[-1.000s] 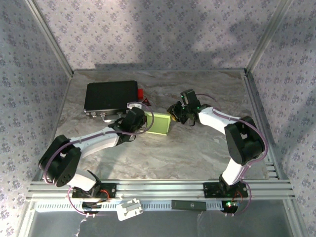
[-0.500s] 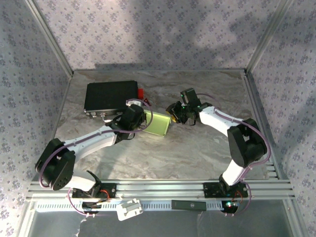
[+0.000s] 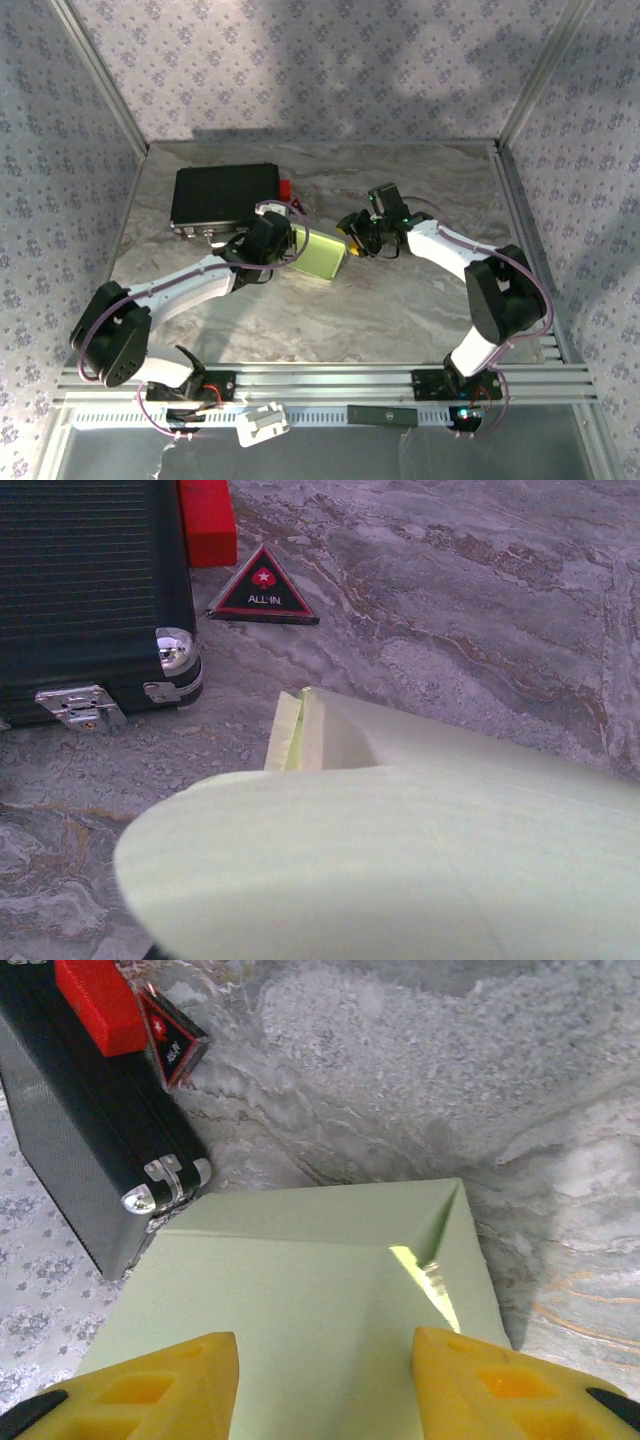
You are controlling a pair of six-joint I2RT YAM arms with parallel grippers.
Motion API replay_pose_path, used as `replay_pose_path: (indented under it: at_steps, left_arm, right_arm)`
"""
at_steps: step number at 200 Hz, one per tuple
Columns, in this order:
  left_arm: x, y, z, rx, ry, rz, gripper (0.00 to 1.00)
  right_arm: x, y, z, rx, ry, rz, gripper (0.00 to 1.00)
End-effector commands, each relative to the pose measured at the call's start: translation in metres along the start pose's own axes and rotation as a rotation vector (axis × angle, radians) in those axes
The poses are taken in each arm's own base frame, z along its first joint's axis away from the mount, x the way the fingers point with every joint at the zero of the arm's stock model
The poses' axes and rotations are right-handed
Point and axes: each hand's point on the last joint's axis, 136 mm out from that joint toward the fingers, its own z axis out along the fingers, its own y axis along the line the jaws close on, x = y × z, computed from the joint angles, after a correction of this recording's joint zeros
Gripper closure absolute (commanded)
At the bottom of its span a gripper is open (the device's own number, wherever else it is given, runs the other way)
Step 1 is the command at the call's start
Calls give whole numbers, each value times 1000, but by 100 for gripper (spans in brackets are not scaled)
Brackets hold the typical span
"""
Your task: Fold the paper box
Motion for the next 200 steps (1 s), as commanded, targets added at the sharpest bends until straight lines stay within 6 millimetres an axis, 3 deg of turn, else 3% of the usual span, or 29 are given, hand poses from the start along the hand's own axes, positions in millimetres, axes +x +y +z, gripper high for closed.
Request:
replay_pose_path:
  at_steps: [1, 94, 137, 171, 200]
  left_arm:
    - [-18, -10, -11, 42, -46, -24, 98]
    - [-19, -12, -12, 47, -44, -21, 98]
    - [-21, -12, -13, 44, -42, -5, 98]
    - [-23, -14, -14, 51, -46, -7, 98]
    - [-24, -15, -15, 53, -50, -8, 98]
  right_arm:
    - [5, -9, -11, 6, 23, 40, 48]
    - [11, 8, -18, -54, 57, 46, 46]
    - [4, -11, -50, -65, 3, 40, 32]
    - [-9, -1, -81, -102, -29, 24, 32]
    - [-16, 14, -83, -131, -25, 29, 35]
